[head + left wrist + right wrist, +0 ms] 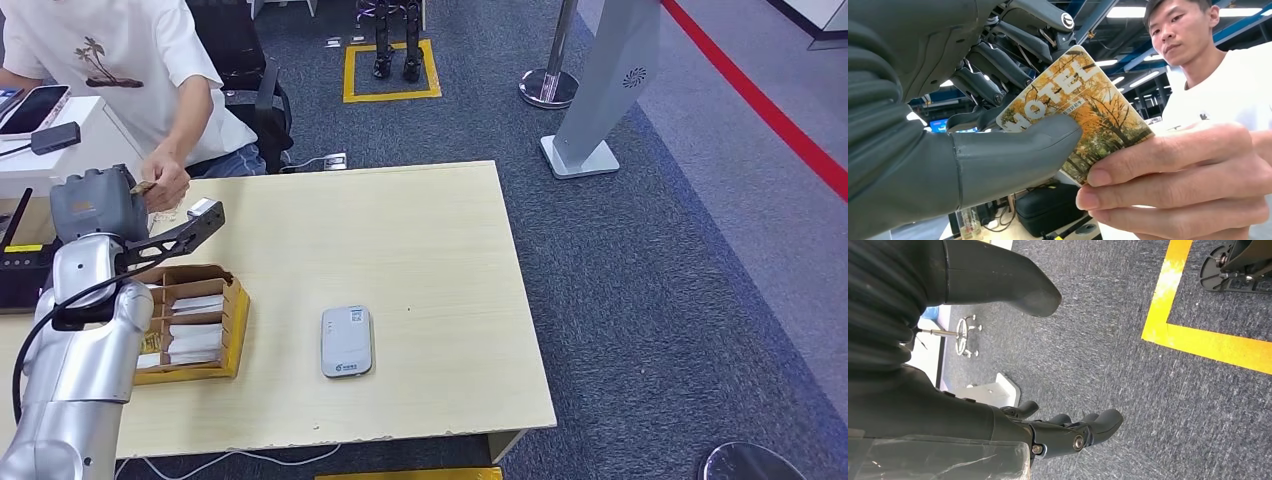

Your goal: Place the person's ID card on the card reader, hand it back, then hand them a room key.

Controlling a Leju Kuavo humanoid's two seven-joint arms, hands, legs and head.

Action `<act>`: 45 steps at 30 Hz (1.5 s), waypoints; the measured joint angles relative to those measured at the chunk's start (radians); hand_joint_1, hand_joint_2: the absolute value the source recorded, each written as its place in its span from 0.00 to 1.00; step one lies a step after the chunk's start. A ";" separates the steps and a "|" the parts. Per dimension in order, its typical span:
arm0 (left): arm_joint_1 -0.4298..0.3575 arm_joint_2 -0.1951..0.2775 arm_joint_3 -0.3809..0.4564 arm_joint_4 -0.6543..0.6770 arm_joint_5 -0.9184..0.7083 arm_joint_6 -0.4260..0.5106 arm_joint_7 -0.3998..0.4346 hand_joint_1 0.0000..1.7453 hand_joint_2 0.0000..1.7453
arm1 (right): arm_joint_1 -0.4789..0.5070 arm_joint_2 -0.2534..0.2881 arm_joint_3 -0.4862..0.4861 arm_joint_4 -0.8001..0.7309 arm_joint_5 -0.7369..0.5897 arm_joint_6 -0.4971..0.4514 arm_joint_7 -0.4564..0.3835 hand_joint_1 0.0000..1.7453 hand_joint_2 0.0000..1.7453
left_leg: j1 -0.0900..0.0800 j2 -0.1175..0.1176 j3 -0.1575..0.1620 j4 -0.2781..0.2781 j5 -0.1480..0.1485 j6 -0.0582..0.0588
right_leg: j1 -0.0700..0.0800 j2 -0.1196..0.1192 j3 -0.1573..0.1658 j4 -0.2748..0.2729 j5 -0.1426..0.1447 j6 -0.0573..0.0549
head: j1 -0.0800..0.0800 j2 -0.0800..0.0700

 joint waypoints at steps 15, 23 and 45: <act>-0.016 -0.008 0.001 0.017 0.000 0.028 -0.024 0.00 0.00 | 0.000 0.000 0.004 0.000 0.000 0.000 0.000 0.00 1.00 | 0.000 0.000 0.000 0.000 0.000 0.000 | 0.000 0.000 0.000 0.000 0.000 0.000 | 0.000 0.000; 0.007 -0.020 0.001 -0.054 0.000 0.032 -0.060 0.00 0.00 | 0.000 0.000 0.004 0.000 -0.001 -0.003 0.002 0.00 1.00 | 0.000 0.000 0.000 0.000 0.000 0.000 | 0.000 0.000 0.000 0.000 0.000 0.000 | 0.000 0.000; 0.360 -0.116 -0.074 -0.438 0.030 -0.037 -0.291 0.00 1.00 | 0.002 0.000 -0.031 0.000 -0.054 -0.021 0.008 0.00 1.00 | 0.000 0.001 0.000 0.000 -0.001 0.001 | 0.000 0.000 0.000 0.000 0.000 0.000 | 0.000 0.000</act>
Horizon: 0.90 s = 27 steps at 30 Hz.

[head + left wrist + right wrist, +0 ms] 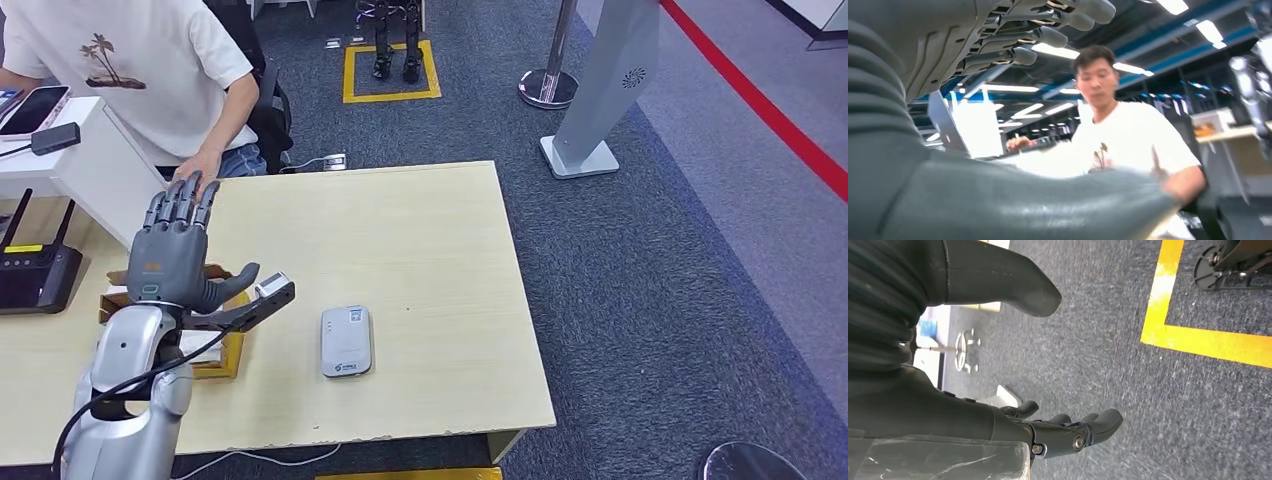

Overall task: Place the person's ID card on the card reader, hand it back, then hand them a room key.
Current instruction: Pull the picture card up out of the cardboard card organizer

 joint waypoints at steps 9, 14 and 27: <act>0.223 0.100 -0.096 -0.121 0.044 -0.020 0.018 0.00 1.00 | 0.003 0.000 -0.034 0.000 -0.035 -0.013 0.004 0.00 1.00 | 0.000 0.000 0.000 0.000 0.000 0.000 | 0.000 0.000 0.000 0.000 -0.001 0.000 | 0.000 0.000; 0.299 0.142 -0.104 -0.179 0.049 -0.030 0.028 0.00 1.00 | 0.003 0.000 -0.046 0.000 -0.038 -0.015 0.007 0.00 1.00 | 0.000 0.000 0.000 -0.001 0.000 0.000 | 0.000 0.000 0.000 0.000 -0.001 0.001 | 0.000 0.000; 0.406 0.196 -0.103 -0.263 0.048 -0.069 0.062 0.00 1.00 | 0.004 0.000 -0.055 0.000 -0.049 -0.016 0.010 0.00 1.00 | 0.000 -0.001 0.000 0.000 0.000 0.000 | 0.000 0.000 0.000 0.000 -0.001 0.001 | 0.000 0.000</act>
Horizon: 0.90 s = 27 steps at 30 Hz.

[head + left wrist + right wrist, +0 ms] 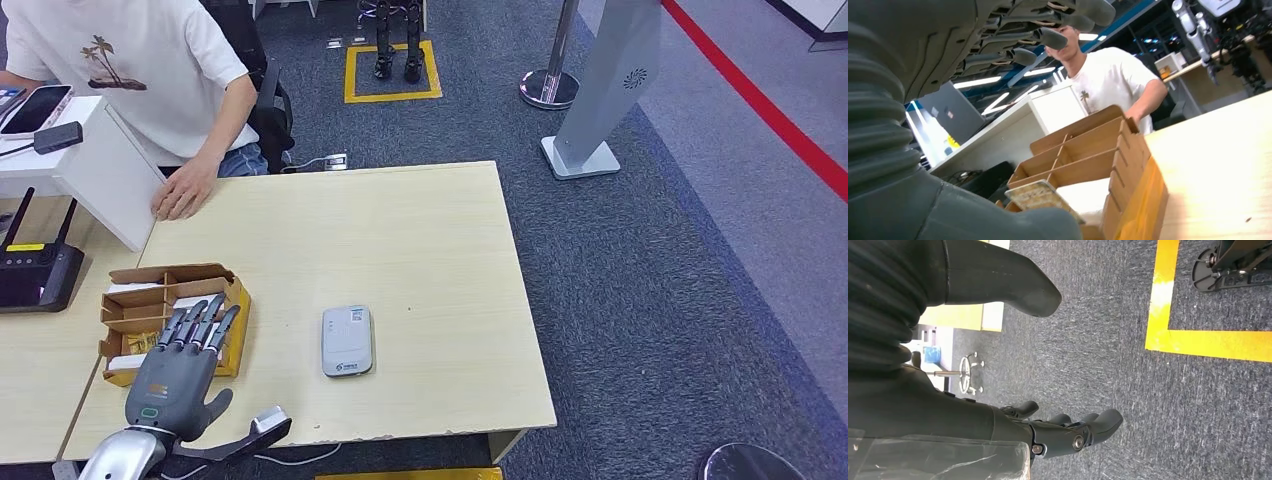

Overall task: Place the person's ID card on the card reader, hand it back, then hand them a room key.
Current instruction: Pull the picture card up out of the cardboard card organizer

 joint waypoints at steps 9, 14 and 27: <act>0.040 0.019 0.007 -0.026 -0.013 -0.018 0.019 0.00 1.00 | 0.000 0.000 0.000 0.000 0.001 0.000 0.000 0.00 1.00 | 0.000 0.000 0.000 0.000 0.000 0.000 | 0.000 0.000 0.000 0.000 0.000 0.000 | 0.000 0.000; 0.043 0.022 0.007 -0.027 -0.013 -0.019 0.020 0.00 1.00 | 0.000 0.000 0.000 0.000 0.001 0.000 0.000 0.00 1.00 | 0.000 0.000 0.000 0.000 0.000 0.000 | 0.000 0.000 0.000 0.000 0.000 0.000 | 0.000 0.000; 0.069 0.011 0.078 -0.032 -0.011 -0.119 0.028 0.00 1.00 | -0.001 0.000 0.001 0.000 0.017 0.007 0.001 0.00 1.00 | 0.000 0.000 0.000 0.000 0.000 0.000 | 0.000 -0.001 0.000 0.000 0.000 0.000 | 0.000 0.000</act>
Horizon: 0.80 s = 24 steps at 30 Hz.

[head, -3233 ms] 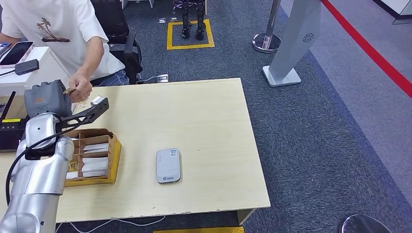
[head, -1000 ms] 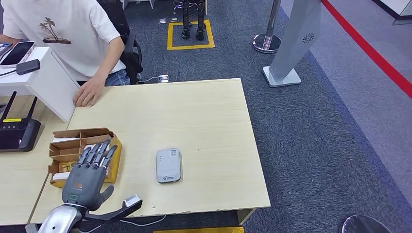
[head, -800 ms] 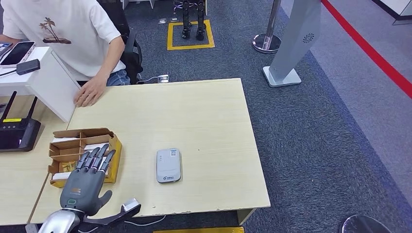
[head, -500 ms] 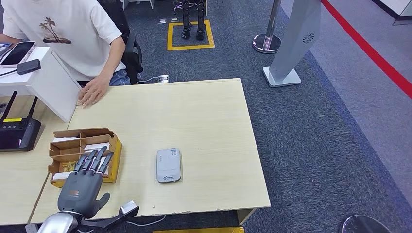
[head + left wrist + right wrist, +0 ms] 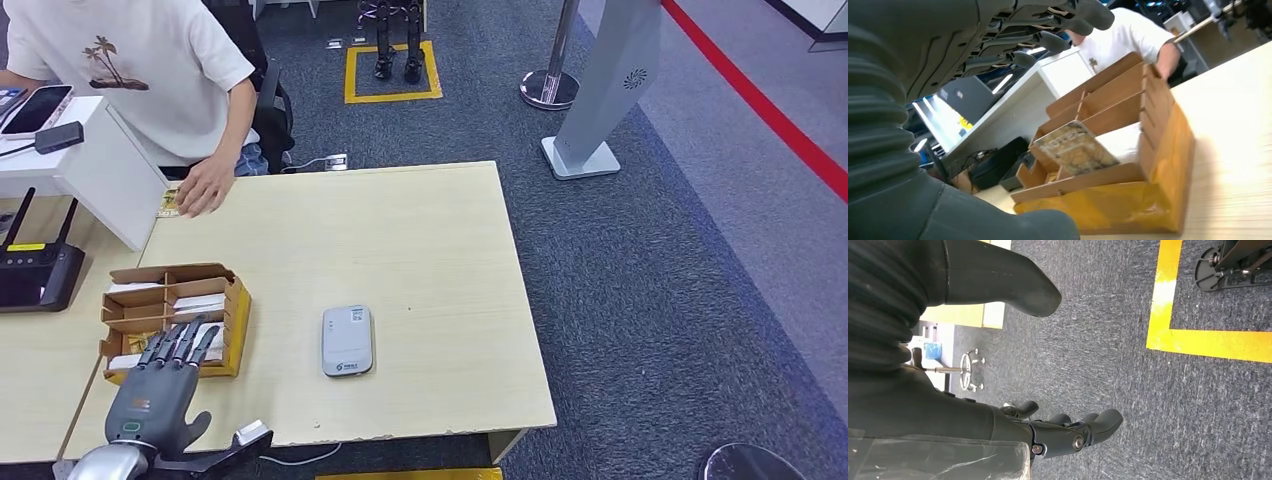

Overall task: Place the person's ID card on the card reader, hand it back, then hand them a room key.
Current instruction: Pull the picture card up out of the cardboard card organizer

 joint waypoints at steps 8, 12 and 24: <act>-0.037 -0.025 0.049 0.027 -0.036 -0.031 -0.012 0.00 1.00 | -0.001 0.000 0.007 0.000 0.005 0.008 0.000 0.00 1.00 | 0.000 0.000 0.000 0.000 0.000 0.000 | 0.000 0.000 0.000 0.000 0.000 0.000 | 0.000 0.000; -0.038 -0.037 0.071 0.032 -0.057 -0.029 -0.010 0.00 1.00 | -0.001 0.000 0.008 0.000 0.006 0.007 0.001 0.00 1.00 | 0.000 0.000 0.000 0.000 0.000 0.000 | 0.000 0.000 0.000 0.000 0.000 0.000 | 0.000 0.000; -0.037 -0.097 0.148 0.032 -0.067 -0.016 0.002 0.00 1.00 | -0.001 0.000 0.013 0.000 0.018 0.006 0.001 0.00 1.00 | 0.000 0.000 0.000 0.000 0.000 0.000 | 0.000 0.000 0.000 0.000 0.000 0.000 | 0.000 0.000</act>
